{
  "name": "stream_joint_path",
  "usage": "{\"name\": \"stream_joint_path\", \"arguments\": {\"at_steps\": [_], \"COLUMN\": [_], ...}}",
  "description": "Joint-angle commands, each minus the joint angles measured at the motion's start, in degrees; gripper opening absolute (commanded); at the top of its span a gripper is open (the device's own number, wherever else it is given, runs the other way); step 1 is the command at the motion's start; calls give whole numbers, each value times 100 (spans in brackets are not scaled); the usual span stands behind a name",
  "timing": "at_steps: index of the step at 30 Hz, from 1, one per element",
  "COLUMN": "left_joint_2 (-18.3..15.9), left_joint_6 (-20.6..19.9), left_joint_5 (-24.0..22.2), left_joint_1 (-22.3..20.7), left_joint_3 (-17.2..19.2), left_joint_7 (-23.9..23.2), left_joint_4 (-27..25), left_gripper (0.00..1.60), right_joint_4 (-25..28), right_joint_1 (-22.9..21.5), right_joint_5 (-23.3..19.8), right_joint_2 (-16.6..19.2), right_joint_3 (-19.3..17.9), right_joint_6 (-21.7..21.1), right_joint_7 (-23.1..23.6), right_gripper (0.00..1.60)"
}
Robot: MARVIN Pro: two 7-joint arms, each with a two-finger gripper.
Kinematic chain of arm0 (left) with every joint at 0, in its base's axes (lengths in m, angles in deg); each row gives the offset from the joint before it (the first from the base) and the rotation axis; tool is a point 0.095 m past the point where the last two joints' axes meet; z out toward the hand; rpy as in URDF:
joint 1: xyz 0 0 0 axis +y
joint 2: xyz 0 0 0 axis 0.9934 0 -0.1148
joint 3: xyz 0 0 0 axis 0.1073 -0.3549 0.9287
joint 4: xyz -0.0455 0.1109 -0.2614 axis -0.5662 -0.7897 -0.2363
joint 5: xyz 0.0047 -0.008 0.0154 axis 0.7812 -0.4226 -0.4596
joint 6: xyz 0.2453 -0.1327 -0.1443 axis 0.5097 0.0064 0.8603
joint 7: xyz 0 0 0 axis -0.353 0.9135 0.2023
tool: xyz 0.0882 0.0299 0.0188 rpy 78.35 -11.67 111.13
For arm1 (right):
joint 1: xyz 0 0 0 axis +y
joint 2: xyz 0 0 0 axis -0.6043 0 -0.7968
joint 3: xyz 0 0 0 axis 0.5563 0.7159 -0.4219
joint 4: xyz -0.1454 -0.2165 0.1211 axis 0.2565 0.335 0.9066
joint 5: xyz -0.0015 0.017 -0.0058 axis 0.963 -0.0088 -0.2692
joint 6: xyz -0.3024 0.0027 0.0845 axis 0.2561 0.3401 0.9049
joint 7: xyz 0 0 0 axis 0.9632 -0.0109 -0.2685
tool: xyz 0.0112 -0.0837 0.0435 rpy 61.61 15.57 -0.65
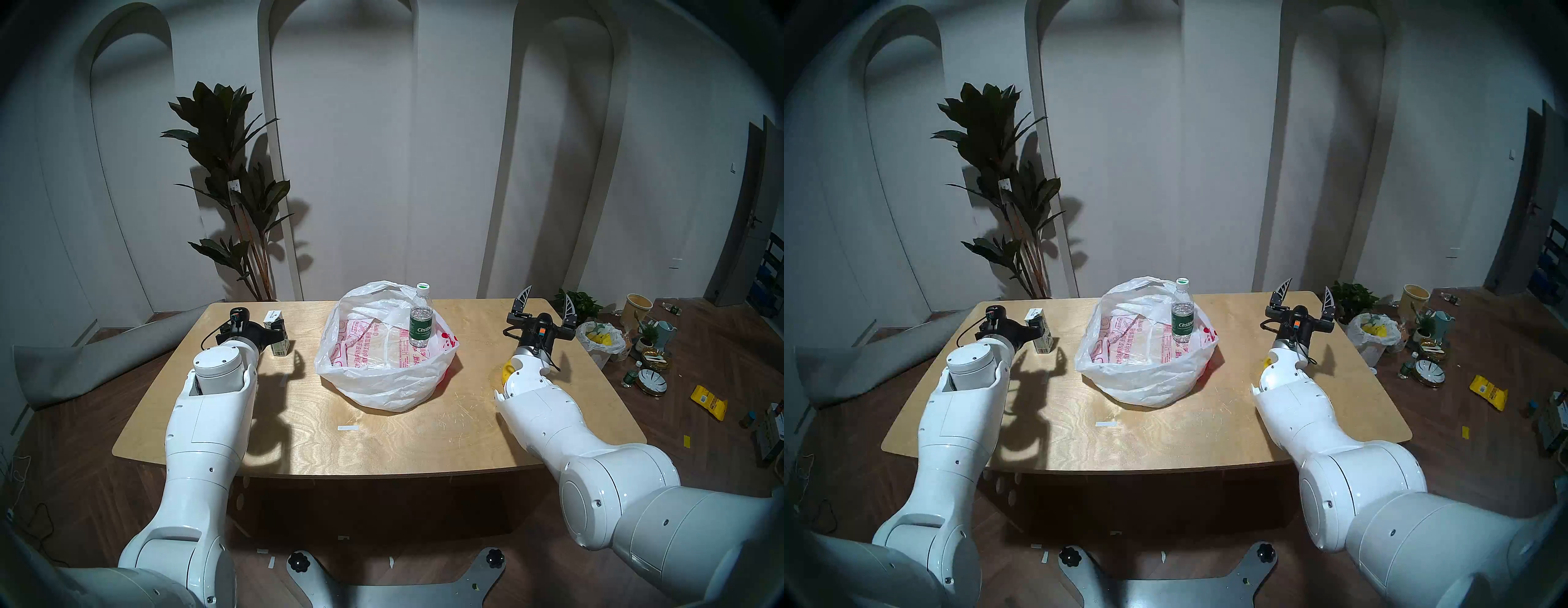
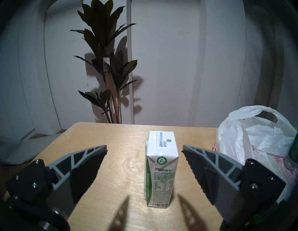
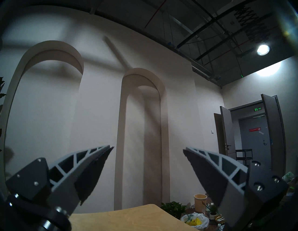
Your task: Bag the groceries: heavy items first, fragile items on top
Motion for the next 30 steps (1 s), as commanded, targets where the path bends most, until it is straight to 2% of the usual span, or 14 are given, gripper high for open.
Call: {"name": "stream_joint_path", "arguments": {"at_steps": [1,11,19,30], "left_joint_2": [-29,47,195,174], "left_joint_6": [64,69,72,82], "left_joint_5": [-25,-121,-206,-258], "left_joint_1": [-304,-384,-431,-482], "left_joint_3": [5,-43,-230,-296], "left_joint_7": [-15,-31,-106,-155], "left_joint_4": [-12,104,241,426], "left_gripper": [160,160,160,160], "right_joint_4": [185,293,390,519], "right_joint_1": [-66,-55,12,43], "right_joint_5": [-18,-21,-38,-69], "right_joint_2": [-5,-21,-47,-66], "right_joint_3": [-4,5,1,3], "right_joint_6": [-98,-264,-454,-651], "right_joint_7": [40,117,199,295], "right_gripper": [160,160,160,160]}}
